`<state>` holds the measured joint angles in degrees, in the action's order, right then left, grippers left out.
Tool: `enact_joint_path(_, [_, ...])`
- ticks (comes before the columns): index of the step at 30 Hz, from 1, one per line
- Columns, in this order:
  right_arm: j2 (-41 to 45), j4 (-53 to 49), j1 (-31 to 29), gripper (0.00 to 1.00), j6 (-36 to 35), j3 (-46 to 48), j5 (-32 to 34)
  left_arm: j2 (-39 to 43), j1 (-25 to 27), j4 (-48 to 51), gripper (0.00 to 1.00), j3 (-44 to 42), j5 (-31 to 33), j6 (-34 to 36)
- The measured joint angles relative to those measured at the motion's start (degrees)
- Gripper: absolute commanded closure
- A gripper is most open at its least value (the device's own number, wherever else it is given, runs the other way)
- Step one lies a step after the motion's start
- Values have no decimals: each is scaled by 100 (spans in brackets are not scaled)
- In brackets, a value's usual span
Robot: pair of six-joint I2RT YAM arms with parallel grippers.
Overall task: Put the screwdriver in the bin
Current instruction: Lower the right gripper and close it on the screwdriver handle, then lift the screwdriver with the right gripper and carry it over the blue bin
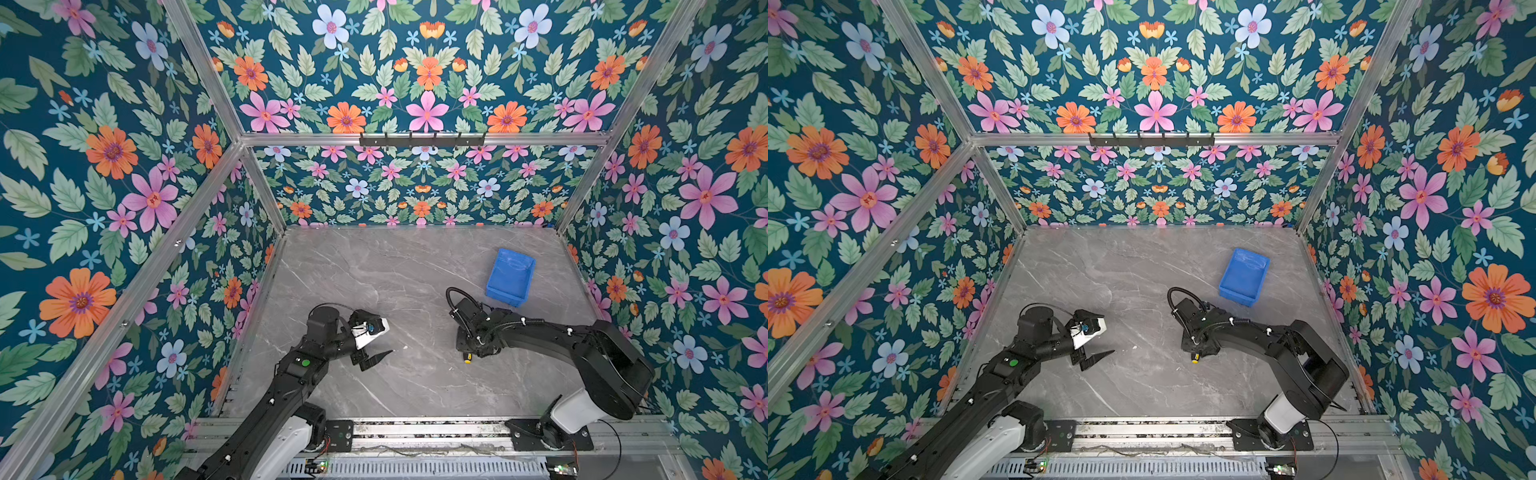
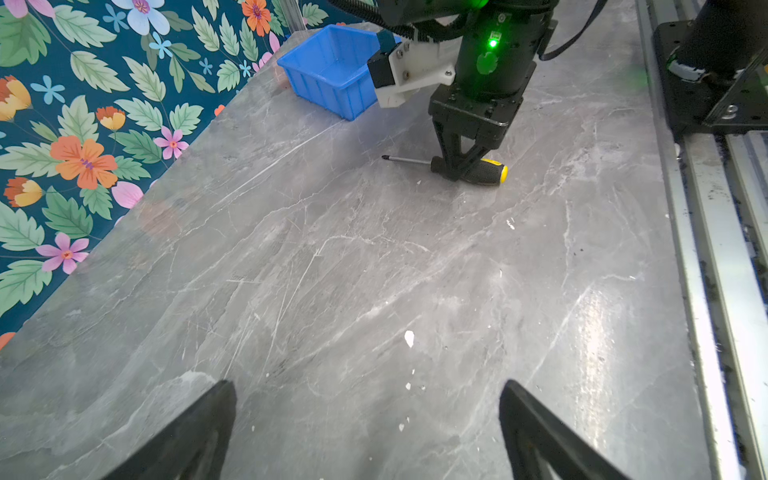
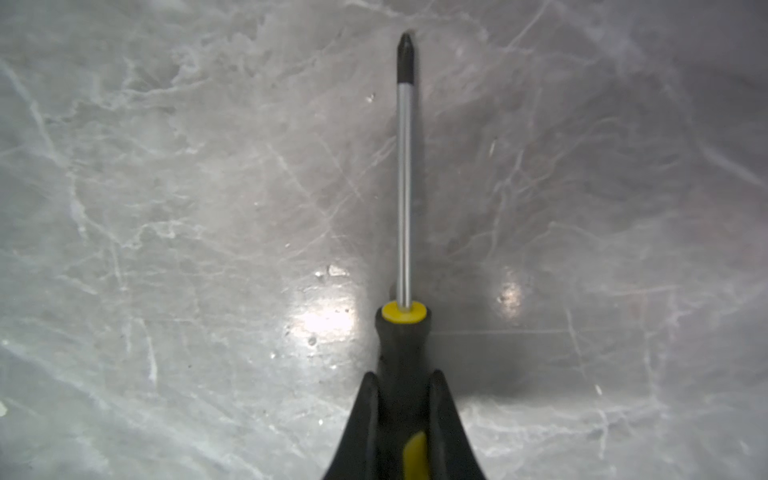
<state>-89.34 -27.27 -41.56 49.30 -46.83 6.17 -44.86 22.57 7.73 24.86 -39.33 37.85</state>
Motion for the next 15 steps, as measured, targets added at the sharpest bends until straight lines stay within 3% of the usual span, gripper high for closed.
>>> enact_joint_path(15, [1252,-188,348,100,-350,111,2,-243,179,-568,0,55,-85,-525])
